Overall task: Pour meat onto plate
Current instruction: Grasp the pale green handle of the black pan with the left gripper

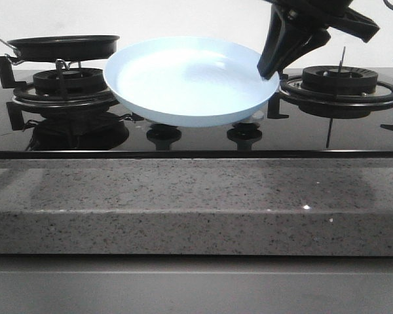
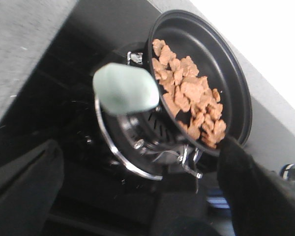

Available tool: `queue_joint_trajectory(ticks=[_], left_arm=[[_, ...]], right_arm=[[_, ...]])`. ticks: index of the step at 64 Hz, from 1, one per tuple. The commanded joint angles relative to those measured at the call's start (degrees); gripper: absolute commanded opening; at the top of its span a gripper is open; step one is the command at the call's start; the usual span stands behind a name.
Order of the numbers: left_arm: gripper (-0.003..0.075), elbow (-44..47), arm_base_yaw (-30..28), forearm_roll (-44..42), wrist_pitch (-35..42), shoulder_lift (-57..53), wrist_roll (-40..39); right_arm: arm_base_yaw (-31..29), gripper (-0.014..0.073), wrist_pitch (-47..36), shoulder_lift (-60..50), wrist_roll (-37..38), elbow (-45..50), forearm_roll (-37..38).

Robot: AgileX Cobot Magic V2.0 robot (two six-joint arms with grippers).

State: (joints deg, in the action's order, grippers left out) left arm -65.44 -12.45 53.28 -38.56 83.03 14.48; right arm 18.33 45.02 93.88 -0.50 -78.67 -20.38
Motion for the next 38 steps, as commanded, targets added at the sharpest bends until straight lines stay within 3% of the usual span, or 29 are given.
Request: queue_joint_trajectory(ticks=[1, 38], left_arm=[[0.0620, -4.24, -0.43, 6.99, -1.61, 1.80, 3.38], [0.0620, -7.84, -0.58, 10.14, 1.84, 7.28, 4.74]], right_arm=[[-0.06, -0.0059, -2.10, -2.06, -0.53, -1.63, -0.59], [-0.06, -0.0059, -2.10, -2.06, -0.53, -1.63, -0.59]])
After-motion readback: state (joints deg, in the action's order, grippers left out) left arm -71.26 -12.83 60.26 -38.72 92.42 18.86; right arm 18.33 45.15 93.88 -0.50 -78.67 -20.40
